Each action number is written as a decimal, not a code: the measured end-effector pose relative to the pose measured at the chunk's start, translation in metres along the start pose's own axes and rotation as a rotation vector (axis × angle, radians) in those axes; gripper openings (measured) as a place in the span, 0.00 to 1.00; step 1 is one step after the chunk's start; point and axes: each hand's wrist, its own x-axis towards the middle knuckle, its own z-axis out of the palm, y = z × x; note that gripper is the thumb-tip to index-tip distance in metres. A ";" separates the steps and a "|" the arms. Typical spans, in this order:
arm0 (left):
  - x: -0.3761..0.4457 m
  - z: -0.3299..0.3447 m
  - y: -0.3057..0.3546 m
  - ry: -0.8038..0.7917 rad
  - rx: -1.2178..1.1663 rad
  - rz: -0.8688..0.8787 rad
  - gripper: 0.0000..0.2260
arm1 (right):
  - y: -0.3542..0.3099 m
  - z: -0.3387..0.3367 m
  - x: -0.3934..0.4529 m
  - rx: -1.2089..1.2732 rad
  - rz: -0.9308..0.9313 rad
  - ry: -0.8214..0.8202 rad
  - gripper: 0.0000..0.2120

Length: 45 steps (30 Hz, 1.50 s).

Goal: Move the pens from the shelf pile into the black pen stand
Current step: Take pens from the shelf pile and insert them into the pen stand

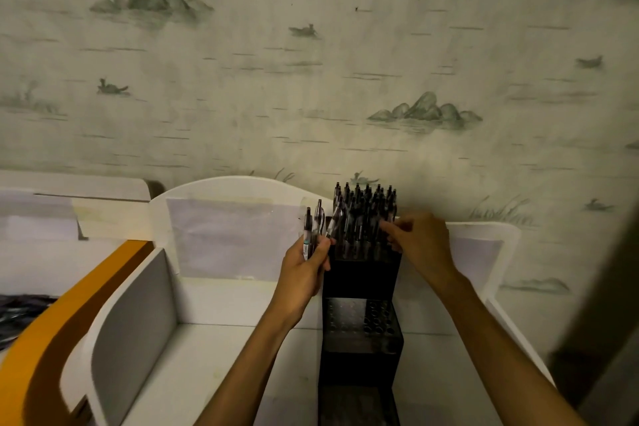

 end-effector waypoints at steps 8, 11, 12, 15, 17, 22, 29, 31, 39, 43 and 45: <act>-0.003 0.009 0.005 -0.025 -0.010 0.046 0.16 | -0.039 -0.002 -0.012 0.490 0.106 -0.250 0.07; -0.004 0.014 0.006 -0.047 0.012 0.065 0.19 | -0.047 0.002 -0.017 0.523 0.116 -0.327 0.08; -0.005 0.015 0.007 -0.050 0.014 0.065 0.18 | -0.048 0.003 -0.018 0.525 0.120 -0.323 0.07; -0.006 0.015 0.010 -0.071 0.030 0.072 0.15 | -0.049 0.006 -0.021 0.548 0.133 -0.290 0.06; -0.008 0.015 0.012 -0.082 0.050 0.074 0.14 | -0.050 0.007 -0.023 0.588 0.154 -0.272 0.05; -0.007 0.011 0.014 -0.088 0.122 0.093 0.15 | -0.052 0.009 -0.023 0.651 0.182 -0.246 0.07; 0.001 -0.003 0.005 0.090 0.246 0.102 0.15 | -0.042 -0.006 -0.007 0.757 0.234 0.000 0.07; 0.000 -0.007 0.004 0.090 0.221 0.104 0.10 | -0.037 -0.015 0.001 0.636 0.195 0.113 0.07; -0.003 -0.017 0.002 0.121 0.199 0.155 0.11 | -0.021 -0.032 0.019 0.124 -0.112 0.332 0.05; -0.005 -0.018 0.003 0.137 0.242 0.168 0.10 | -0.014 -0.027 0.015 0.047 -0.175 0.299 0.06; -0.005 -0.019 0.002 0.143 0.238 0.160 0.09 | -0.009 -0.024 0.014 0.039 -0.171 0.279 0.07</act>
